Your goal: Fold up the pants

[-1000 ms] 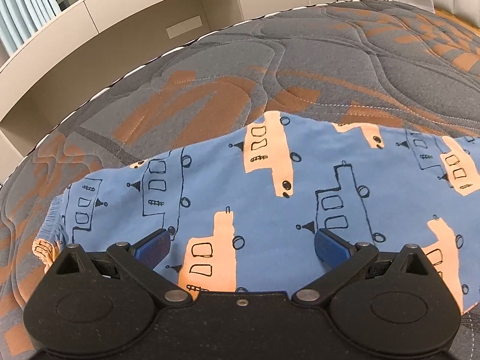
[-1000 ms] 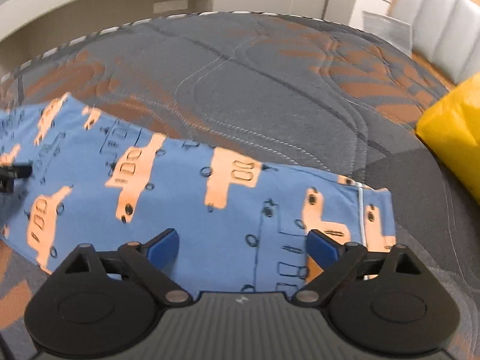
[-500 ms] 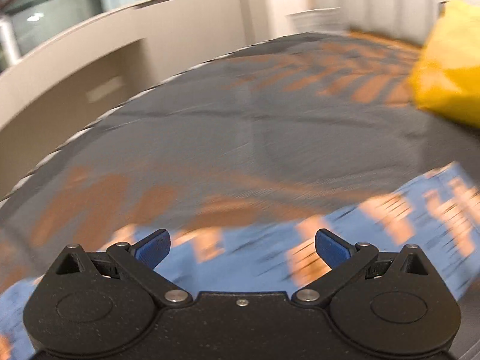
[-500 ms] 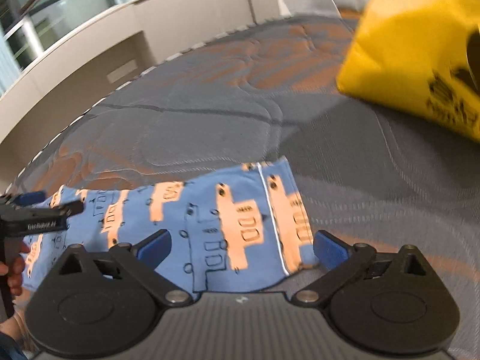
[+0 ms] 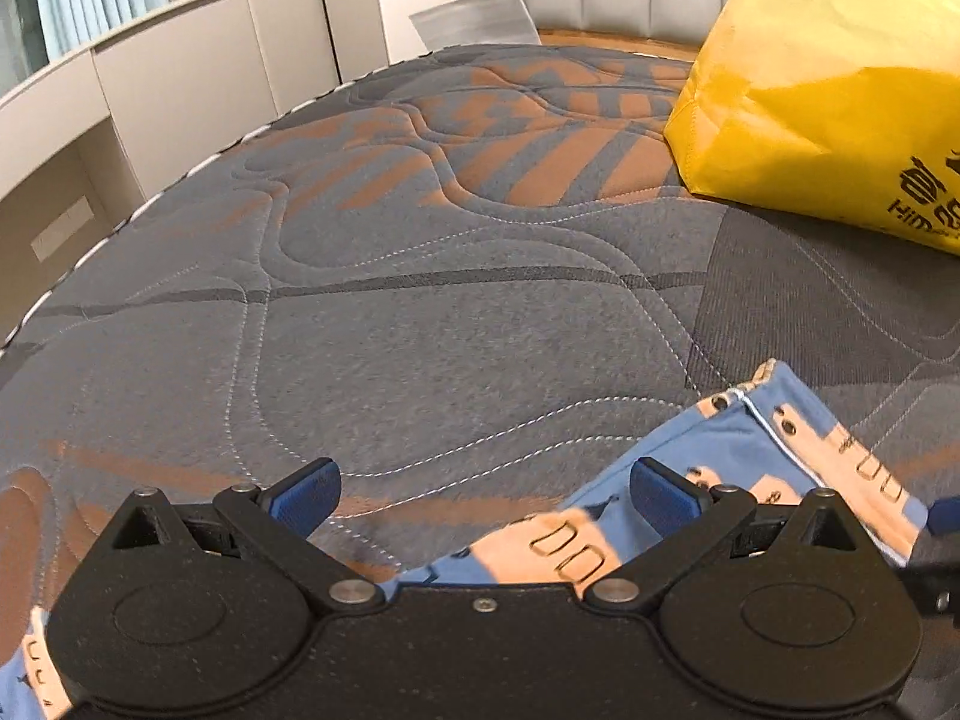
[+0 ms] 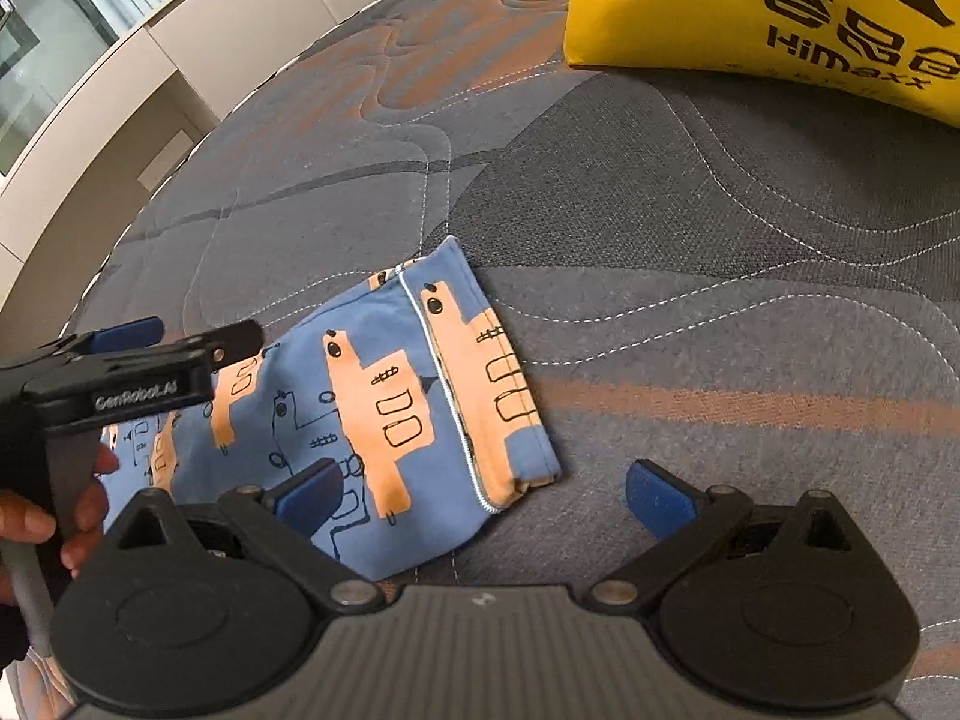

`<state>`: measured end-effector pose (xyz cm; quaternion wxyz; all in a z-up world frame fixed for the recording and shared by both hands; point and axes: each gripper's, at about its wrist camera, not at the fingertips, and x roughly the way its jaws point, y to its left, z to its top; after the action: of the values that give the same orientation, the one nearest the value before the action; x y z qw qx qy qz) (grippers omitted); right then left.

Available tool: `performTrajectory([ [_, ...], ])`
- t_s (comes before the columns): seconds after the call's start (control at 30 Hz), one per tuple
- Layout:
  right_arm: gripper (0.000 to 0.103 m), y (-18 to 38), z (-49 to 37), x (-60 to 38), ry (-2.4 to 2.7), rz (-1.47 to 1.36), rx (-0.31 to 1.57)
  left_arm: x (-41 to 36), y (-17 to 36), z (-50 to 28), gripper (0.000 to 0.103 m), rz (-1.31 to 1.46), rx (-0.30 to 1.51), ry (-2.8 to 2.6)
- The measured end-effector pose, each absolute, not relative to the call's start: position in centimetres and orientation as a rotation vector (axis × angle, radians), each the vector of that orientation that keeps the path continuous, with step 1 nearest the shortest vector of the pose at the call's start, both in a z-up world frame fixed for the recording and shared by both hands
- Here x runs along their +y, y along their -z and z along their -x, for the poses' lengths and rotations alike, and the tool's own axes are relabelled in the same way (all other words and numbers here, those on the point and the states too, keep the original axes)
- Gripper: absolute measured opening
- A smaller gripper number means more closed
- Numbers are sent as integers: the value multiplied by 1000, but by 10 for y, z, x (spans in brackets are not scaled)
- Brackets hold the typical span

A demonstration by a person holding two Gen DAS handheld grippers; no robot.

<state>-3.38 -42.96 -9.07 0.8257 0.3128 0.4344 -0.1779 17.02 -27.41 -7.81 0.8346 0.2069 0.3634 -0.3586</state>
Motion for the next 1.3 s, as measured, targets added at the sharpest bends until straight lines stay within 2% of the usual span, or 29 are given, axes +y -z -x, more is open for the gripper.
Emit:
performTrajectory([
  [0.4, 101, 94, 43, -447, 384, -767, 895, -287, 99, -177, 102, -493, 841, 683],
  [0.57, 94, 92, 52, -453, 405, -829, 858, -287, 98, -180, 102, -464, 869, 662],
  [0.8, 91, 97, 55, -458, 404, -900, 834, -287, 99, -182, 103, -447, 884, 655],
  [0.9, 77, 99, 55, -458, 410, -910, 832, -287, 98, -184, 102, -437, 903, 652],
  [1.07, 46, 103, 59, -461, 447, -948, 827, -285, 90, -192, 102, -383, 967, 629],
  [1.2, 37, 107, 57, -461, 452, -946, 835, -284, 81, -193, 98, -316, 981, 662],
  [1.27, 23, 108, 56, -459, 451, -936, 837, -286, 76, -192, 93, -299, 989, 684],
  [1.3, 22, 108, 56, -459, 443, -941, 836, -287, 74, -191, 91, -288, 995, 696],
])
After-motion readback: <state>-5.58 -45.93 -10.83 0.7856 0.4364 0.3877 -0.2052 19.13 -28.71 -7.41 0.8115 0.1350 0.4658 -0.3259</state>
